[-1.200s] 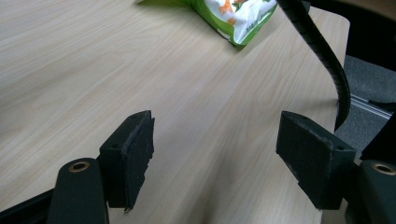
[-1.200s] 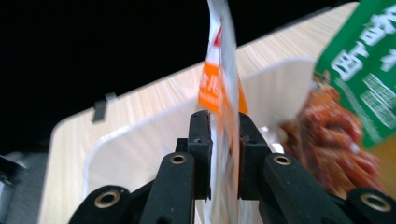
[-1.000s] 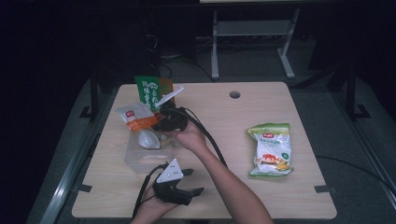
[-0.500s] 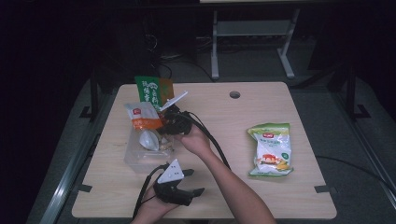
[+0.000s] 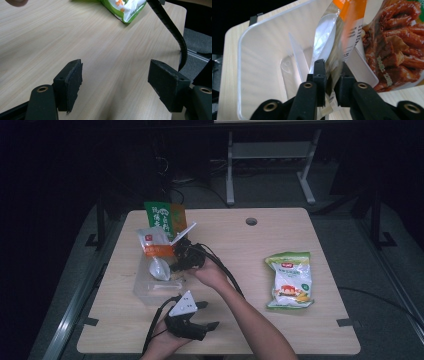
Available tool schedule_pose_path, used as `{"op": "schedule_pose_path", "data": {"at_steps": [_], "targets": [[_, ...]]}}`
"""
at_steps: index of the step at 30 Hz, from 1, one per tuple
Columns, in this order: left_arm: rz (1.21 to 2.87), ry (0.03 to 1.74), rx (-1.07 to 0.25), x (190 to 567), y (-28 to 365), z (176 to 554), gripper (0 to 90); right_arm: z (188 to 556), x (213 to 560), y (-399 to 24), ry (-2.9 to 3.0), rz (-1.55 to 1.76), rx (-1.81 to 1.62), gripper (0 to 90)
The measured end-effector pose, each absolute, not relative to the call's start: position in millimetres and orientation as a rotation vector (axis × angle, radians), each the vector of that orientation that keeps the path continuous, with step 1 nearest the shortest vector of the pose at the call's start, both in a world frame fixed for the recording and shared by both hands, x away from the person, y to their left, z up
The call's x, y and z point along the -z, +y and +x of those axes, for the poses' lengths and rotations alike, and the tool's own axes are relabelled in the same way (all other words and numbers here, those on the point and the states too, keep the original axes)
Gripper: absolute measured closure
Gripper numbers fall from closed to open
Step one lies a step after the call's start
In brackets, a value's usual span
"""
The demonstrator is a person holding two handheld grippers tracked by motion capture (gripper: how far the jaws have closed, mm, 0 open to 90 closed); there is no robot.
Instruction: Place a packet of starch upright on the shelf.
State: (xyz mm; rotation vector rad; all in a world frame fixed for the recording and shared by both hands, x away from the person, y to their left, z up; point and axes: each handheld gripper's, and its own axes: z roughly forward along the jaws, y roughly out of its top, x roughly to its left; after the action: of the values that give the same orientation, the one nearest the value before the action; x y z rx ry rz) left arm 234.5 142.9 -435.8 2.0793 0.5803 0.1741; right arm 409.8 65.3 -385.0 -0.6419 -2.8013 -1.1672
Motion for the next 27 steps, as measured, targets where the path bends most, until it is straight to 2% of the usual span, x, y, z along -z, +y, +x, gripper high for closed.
{"op": "schedule_pose_path", "data": {"at_steps": [4,11,15,19,24,27], "targets": [[2.078,0.58,-0.173,435.6,142.8,234.2,27.5,410.3,389.3,68.2,-2.8,-0.631,1.142,89.2],[2.074,0.578,-0.179,434.1,143.6,234.0,27.5,407.0,406.2,82.5,-2.886,-0.594,1.015,89.7],[2.073,0.58,-0.178,433.8,144.0,234.4,27.5,406.7,410.1,82.1,-2.88,-0.6,1.041,89.1],[2.076,0.579,-0.178,434.0,143.7,234.5,27.5,411.8,405.9,75.4,-2.833,-0.62,1.1,70.5],[2.076,0.577,-0.179,434.3,143.2,234.4,27.5,412.8,393.4,69.9,-2.802,-0.63,1.182,69.0],[2.077,0.578,-0.176,434.7,142.6,234.4,27.5,412.1,386.3,67.0,-2.783,-0.637,1.223,77.8]]}}
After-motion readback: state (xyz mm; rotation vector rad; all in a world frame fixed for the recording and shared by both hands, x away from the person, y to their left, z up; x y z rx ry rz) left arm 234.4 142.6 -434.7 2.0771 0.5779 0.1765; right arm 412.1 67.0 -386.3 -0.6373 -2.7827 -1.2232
